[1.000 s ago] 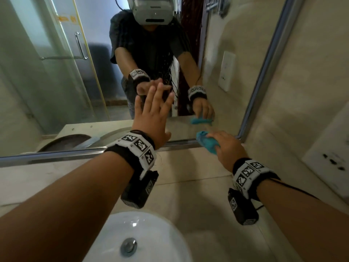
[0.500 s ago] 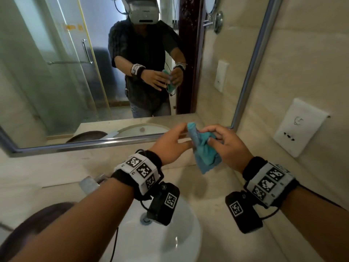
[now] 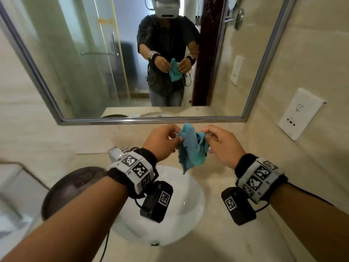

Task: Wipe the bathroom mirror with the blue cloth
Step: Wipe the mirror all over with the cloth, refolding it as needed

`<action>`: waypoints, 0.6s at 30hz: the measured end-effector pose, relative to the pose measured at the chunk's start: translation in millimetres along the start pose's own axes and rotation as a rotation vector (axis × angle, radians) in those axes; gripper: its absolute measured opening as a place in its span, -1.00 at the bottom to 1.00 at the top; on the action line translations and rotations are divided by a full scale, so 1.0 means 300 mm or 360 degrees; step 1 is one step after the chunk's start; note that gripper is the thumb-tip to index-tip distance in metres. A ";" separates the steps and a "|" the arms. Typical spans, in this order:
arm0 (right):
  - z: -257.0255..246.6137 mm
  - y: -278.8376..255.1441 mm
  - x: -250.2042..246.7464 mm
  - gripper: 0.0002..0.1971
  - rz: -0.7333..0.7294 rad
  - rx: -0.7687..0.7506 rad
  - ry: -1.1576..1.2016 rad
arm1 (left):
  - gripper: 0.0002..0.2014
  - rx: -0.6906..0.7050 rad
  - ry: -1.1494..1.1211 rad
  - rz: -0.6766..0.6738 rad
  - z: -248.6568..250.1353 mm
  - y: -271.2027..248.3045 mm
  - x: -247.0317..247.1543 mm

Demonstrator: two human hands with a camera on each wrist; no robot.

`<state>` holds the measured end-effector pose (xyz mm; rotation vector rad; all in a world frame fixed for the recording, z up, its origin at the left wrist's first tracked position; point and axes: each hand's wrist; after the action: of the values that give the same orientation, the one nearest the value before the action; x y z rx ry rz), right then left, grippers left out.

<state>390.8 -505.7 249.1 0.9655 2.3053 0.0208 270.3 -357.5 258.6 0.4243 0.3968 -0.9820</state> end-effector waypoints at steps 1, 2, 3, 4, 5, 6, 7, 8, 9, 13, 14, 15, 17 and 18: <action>-0.016 -0.014 0.012 -0.77 -0.0082 0.0038 0.0076 | -0.93 -0.0023 -0.0011 0.0030 -0.003 -0.024 -0.004; -0.036 -0.027 0.023 -0.77 -0.0168 0.0084 0.0171 | -0.95 -0.0040 -0.0022 0.0061 -0.006 -0.043 -0.013; -0.057 -0.037 0.035 -0.78 -0.0241 0.0129 0.0255 | -0.97 -0.0053 -0.0022 0.0079 -0.009 -0.058 -0.027; -0.079 -0.046 0.047 -0.80 -0.0291 0.0147 0.0319 | -0.98 -0.0054 -0.0011 0.0088 -0.014 -0.069 -0.044; -0.099 -0.051 0.059 -0.84 -0.0314 0.0133 0.0344 | -0.98 -0.0053 0.0006 0.0087 -0.019 -0.077 -0.063; -0.120 -0.053 0.070 -0.88 -0.0319 0.0094 0.0333 | -0.98 -0.0050 0.0014 0.0080 -0.024 -0.083 -0.082; -0.135 -0.051 0.082 -0.86 -0.0307 0.0053 0.0287 | -0.99 -0.0051 0.0014 0.0068 -0.027 -0.089 -0.100; -0.144 -0.046 0.095 -0.79 -0.0282 0.0023 0.0222 | -0.99 -0.0043 0.0008 0.0057 -0.031 -0.095 -0.118; -0.149 -0.036 0.109 -0.75 -0.0248 0.0013 0.0150 | -0.96 -0.0035 0.0002 0.0045 -0.036 -0.101 -0.138; -0.175 0.008 0.182 -0.79 -0.0165 -0.0021 -0.0081 | -0.70 -0.0030 -0.0061 -0.0018 -0.089 -0.107 -0.240; -0.182 0.020 0.205 -0.81 -0.0131 -0.0012 -0.0089 | -0.65 -0.0039 -0.0029 -0.0036 -0.106 -0.107 -0.270; -0.189 0.032 0.225 -0.84 -0.0075 0.0013 -0.0073 | -0.60 -0.0044 0.0022 -0.0052 -0.124 -0.107 -0.300; -0.208 0.063 0.257 -0.91 0.0088 0.0094 -0.0017 | -0.59 -0.0053 0.0093 -0.0089 -0.163 -0.106 -0.365; -0.220 0.081 0.270 -0.93 0.0158 0.0119 -0.0008 | -0.65 -0.0056 0.0130 -0.0106 -0.183 -0.104 -0.400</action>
<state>326.4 -421.3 263.6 1.1165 2.2656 -0.0268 176.8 -259.8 267.3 0.4223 0.5038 -1.0229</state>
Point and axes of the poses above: each hand's wrist, its own y-axis towards the middle knuckle, its own x-axis out of the palm, z = x × y, and after that the axes turned 1 degree about -y, right-handed
